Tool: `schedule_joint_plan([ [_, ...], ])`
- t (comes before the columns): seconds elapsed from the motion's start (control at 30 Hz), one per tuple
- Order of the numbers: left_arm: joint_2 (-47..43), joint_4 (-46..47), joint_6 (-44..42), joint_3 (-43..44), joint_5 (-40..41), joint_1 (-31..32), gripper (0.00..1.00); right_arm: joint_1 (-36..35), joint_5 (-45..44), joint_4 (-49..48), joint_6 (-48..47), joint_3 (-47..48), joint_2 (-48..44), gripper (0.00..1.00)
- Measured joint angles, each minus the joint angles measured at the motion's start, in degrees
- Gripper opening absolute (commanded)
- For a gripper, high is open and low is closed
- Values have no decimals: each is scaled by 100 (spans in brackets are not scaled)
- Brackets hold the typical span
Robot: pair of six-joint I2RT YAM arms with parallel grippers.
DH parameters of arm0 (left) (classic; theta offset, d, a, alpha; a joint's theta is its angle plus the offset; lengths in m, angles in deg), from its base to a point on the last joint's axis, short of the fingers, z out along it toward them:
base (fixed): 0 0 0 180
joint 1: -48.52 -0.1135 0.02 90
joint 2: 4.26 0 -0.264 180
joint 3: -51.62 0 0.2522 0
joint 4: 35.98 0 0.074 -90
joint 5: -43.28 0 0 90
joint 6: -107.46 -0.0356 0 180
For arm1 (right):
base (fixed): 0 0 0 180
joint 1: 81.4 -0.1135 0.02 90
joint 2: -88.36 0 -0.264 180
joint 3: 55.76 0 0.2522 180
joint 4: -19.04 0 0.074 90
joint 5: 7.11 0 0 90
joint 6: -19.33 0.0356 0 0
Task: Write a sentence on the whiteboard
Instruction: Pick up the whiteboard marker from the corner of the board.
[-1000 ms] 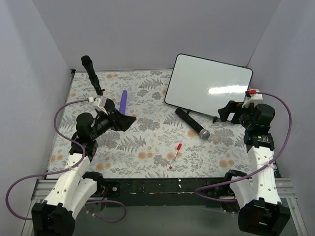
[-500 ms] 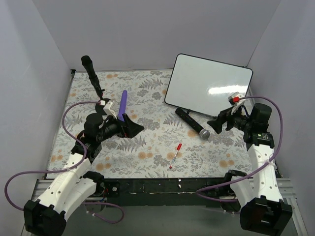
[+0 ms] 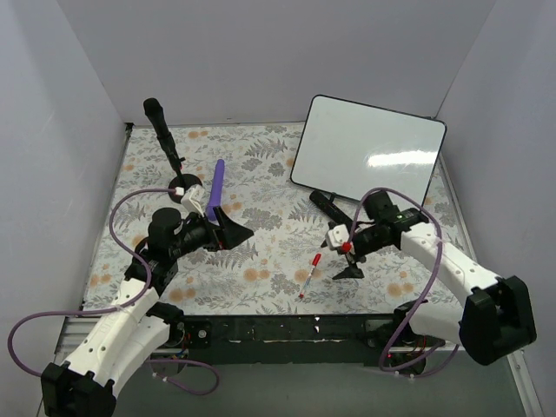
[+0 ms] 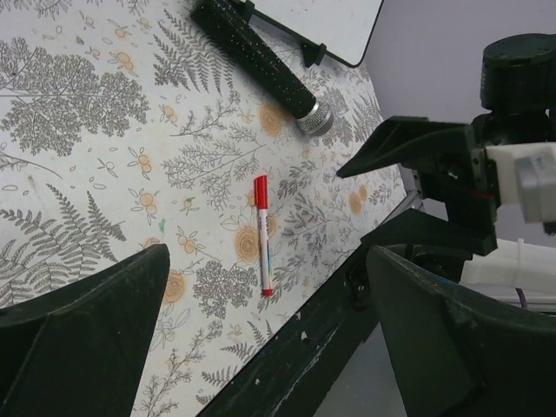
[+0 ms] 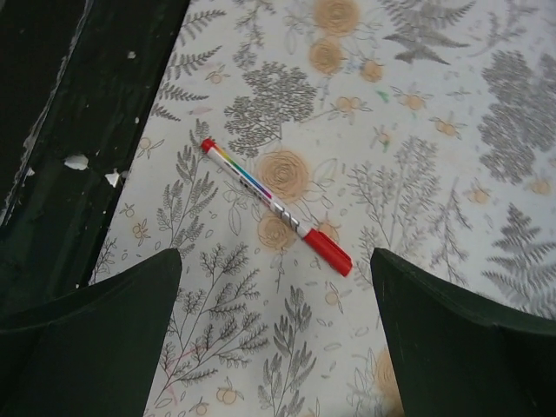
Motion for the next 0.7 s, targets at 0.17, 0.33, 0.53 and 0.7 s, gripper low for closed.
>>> schedule_joint_plan([
  [0.17, -31, -125, 103, -125, 0, 7, 98, -1182, -782, -136, -479, 122, 931, 85],
  [0.33, -61, -273, 105, -164, 11, 9, 98, -1727, -1410, -181, -662, 857, 2149, 65],
  [0.53, -170, -330, 103, -164, 17, 9, 98, -2063, -2048, -310, -684, 1263, 2975, 53],
  [0.7, -179, -345, 101, -164, 26, 9, 98, -2262, -2433, -304, -678, 1263, 3222, 41],
])
